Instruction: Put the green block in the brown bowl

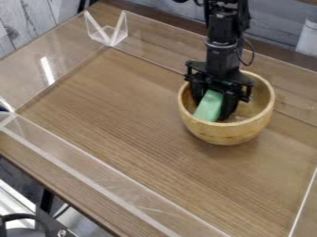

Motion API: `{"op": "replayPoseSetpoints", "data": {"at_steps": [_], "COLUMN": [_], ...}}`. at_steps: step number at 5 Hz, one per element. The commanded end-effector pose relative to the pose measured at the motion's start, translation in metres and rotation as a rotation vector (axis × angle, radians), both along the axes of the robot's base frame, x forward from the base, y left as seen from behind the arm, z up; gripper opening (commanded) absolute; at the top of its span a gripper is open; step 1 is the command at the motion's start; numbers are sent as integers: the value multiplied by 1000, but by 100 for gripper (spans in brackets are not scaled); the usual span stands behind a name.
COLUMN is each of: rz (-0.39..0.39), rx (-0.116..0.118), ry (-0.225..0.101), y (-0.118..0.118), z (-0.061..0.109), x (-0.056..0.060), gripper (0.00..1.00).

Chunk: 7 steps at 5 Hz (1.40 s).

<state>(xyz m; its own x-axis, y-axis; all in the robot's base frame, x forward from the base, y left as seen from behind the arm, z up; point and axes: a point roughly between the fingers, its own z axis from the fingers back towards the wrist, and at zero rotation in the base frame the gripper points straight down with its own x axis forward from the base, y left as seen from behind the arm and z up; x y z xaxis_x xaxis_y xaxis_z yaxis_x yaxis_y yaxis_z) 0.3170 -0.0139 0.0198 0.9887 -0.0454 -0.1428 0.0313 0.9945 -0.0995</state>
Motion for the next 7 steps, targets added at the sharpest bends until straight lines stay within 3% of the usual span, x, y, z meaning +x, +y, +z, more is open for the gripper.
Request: {"op": "replayPoseSetpoints", "data": {"at_steps": [1,3,4,7], "rz": [28,26,29,51], "rx": [10,13,6,-28], "ry": [115,137,133,82], "y": [10,11,10,15], "z": [-24,-24,-19,17], "x": [-18,-22,-22,-24], "gripper": [0,0,100,100]}}
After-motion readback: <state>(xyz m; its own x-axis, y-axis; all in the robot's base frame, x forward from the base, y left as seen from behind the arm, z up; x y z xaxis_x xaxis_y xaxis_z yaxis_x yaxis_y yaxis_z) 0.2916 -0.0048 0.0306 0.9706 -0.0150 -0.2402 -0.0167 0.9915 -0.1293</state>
